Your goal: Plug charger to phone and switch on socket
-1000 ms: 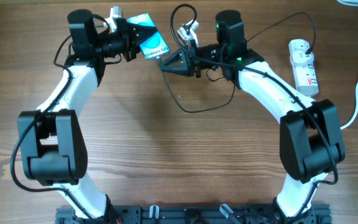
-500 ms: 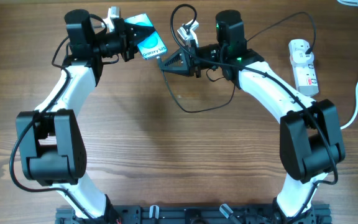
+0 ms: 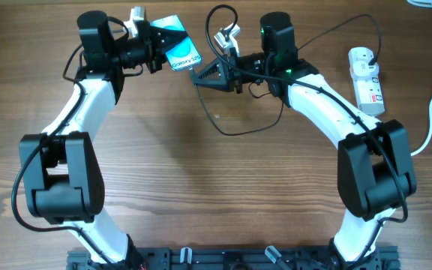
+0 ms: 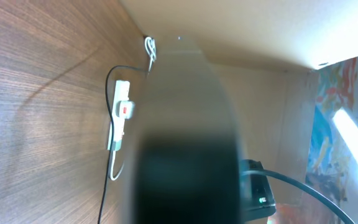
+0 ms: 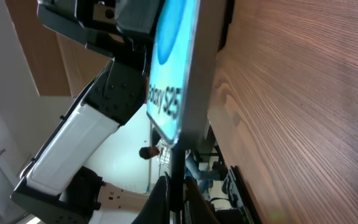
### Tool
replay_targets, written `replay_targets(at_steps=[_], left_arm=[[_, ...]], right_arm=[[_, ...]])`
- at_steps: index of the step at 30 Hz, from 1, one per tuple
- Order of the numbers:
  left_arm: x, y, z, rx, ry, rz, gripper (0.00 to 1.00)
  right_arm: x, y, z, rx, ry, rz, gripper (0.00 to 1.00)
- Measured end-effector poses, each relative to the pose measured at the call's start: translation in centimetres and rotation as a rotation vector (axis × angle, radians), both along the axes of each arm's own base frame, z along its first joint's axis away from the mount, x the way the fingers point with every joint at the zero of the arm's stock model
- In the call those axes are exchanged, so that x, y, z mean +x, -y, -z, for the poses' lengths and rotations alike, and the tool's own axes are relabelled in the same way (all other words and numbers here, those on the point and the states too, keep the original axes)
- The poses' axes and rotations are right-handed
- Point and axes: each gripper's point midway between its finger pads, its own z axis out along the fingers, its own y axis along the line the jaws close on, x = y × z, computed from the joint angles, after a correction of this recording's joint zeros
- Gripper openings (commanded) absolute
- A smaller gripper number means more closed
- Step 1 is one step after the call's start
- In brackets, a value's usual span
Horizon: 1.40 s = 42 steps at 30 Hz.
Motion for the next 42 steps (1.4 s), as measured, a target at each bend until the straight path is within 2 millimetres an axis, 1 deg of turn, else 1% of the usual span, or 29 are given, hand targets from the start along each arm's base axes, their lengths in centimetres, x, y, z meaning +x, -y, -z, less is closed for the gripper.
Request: replay_targets(at_steps=[5, 11, 15, 19, 33, 42], left_arm=[[-0.2, 0.6, -0.1, 0.002, 0.012, 0.013, 0.04], [-0.2, 0.7, -0.1, 0.006, 0.02, 0.014, 0.04], [-0.1, 0.7, -0.1, 0.009, 0.026, 0.014, 0.04], [-0.1, 0.7, -0.1, 0.009, 0.026, 0.014, 0.04], [-0.1, 0.7, -0.1, 0.009, 0.026, 0.013, 0.04], [-0.1, 0.7, -0.1, 0.009, 0.026, 0.013, 0.04]], right_arm=[[0.0, 0.0, 0.0, 0.0, -0.004, -0.001, 0.04], [-1.1, 0.1, -0.6, 0.032, -0.001, -0.066, 0.04], [-1.4, 0.2, -0.7, 0.043, 0.011, -0.085, 0.04], [-1.4, 0.2, -0.7, 0.042, 0.011, -0.083, 0.05], [0.2, 0.0, 0.1, -0.005, 0.002, 0.01, 0.04], [-0.5, 0.0, -0.2, 0.013, -0.006, -0.03, 0.04]])
